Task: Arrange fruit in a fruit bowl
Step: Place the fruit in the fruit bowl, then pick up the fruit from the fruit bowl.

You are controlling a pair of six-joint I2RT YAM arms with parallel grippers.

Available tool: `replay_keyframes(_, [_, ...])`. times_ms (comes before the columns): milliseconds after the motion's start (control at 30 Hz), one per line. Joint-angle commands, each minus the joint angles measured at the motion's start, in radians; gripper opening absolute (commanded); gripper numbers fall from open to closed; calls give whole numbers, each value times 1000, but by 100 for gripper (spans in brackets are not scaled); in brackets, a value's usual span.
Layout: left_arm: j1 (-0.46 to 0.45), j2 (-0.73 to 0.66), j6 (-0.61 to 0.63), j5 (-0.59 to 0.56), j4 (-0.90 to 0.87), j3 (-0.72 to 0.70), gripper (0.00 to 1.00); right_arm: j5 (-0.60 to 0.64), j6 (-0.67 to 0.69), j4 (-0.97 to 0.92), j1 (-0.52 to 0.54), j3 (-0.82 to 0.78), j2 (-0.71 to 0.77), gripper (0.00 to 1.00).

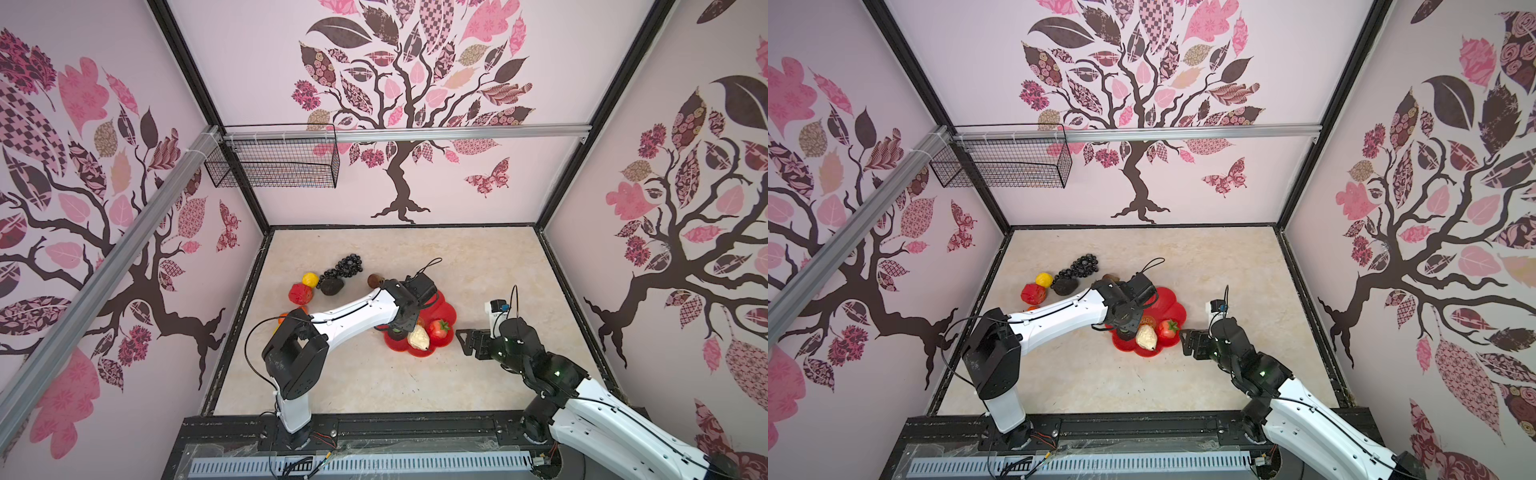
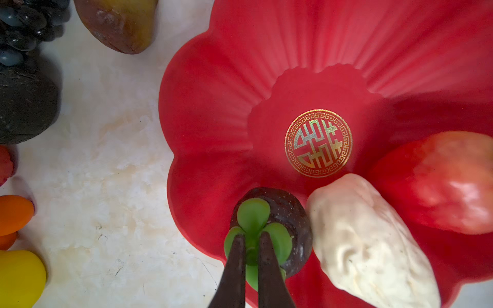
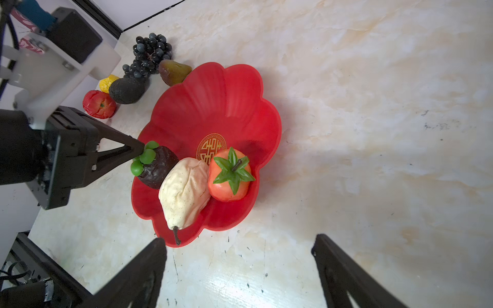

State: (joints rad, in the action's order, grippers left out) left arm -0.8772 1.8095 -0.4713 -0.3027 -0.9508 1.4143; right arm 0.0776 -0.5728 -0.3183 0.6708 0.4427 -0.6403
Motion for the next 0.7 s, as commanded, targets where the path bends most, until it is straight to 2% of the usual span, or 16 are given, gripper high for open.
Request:
replay_keyframes(0, [-3,14,10,-9,12,46,12,3,-4,-15,-2,-1,6,90])
replay_keyframes(100, [-4,17,12,-10,12,48,18,6,-3,-16,-2,-4,5,90])
replay_keyframes(233, [-3,13,13,-10,13,48,22,6,-3,-16,-2,-4,8,90])
replay_keyframes(667, [-4,-7,-2,-36,41,44,27,5,-1,-11,-2,-4,1,91])
